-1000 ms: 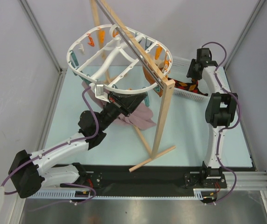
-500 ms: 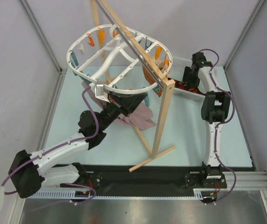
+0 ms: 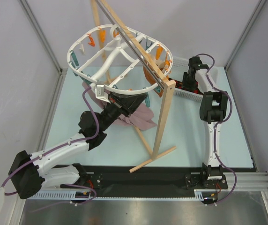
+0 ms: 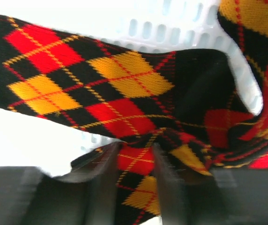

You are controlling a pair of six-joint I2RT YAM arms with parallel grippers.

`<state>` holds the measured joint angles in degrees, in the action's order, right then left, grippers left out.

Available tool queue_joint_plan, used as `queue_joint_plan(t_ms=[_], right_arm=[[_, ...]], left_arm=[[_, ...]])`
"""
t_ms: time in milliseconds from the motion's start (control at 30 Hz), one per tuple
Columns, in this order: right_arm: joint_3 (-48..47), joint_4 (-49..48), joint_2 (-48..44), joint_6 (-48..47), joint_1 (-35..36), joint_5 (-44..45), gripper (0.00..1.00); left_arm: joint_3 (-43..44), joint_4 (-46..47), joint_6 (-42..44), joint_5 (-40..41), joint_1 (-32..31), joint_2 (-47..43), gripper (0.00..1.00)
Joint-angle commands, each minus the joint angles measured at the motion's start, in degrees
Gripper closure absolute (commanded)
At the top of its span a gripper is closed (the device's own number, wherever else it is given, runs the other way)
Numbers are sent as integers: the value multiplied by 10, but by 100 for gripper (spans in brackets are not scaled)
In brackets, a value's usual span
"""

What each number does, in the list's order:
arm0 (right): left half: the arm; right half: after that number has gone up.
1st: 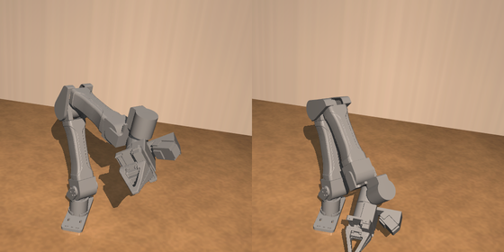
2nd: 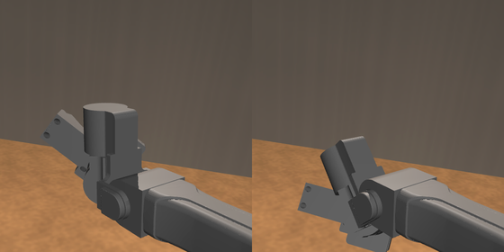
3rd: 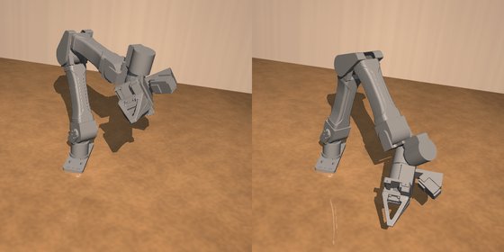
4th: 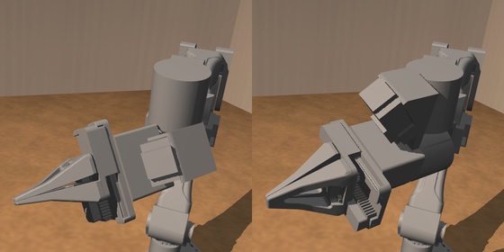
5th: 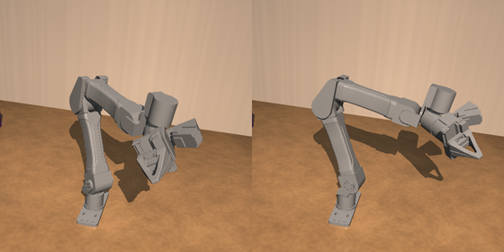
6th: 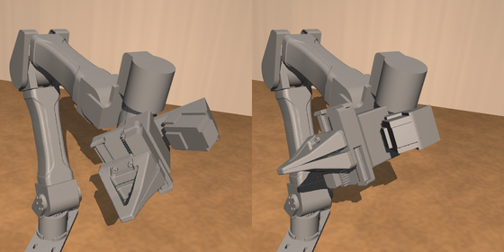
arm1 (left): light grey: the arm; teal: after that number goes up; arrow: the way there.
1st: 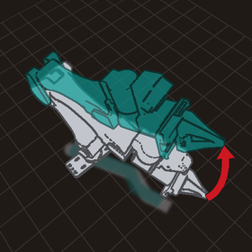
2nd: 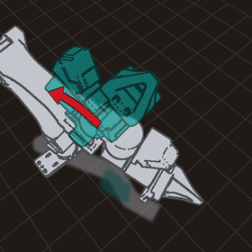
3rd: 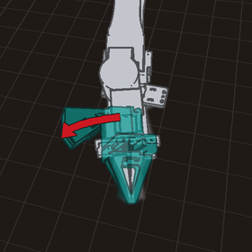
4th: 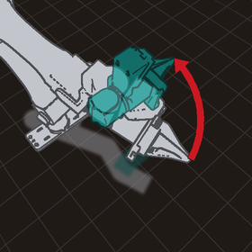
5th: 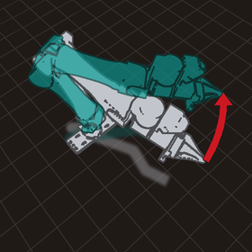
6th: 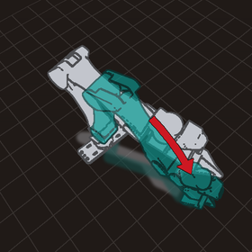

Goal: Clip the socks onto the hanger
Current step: Pick up the sock from the bin.

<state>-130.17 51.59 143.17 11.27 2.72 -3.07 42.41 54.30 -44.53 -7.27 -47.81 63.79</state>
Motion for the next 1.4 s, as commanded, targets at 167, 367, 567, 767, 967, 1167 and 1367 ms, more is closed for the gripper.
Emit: queue_joint_plan(t_ms=[167, 367, 567, 767, 967, 1167, 1367], right_arm=[[2, -21, 1, 11, -1, 4, 83], [-23, -56, -83, 52, -19, -1, 100], [35, -119, -172, 110, -69, -85, 100], [130, -202, -221, 167, -102, -153, 100], [213, -297, -259, 211, -118, -213, 100], [300, -371, -310, 226, -119, -227, 100], [418, -462, -399, 276, -124, -251, 100]], left_arm=[[-20, -98, -57, 23, 3, 25, 100], [-20, -105, -55, 24, 2, 19, 100], [-24, -108, -54, 27, 2, 12, 100], [-23, -106, -57, 25, 3, 12, 100], [-18, -114, -52, 26, 2, 12, 100], [-18, -112, -53, 24, 2, 13, 100], [-17, -108, -55, 21, 2, 20, 100]])
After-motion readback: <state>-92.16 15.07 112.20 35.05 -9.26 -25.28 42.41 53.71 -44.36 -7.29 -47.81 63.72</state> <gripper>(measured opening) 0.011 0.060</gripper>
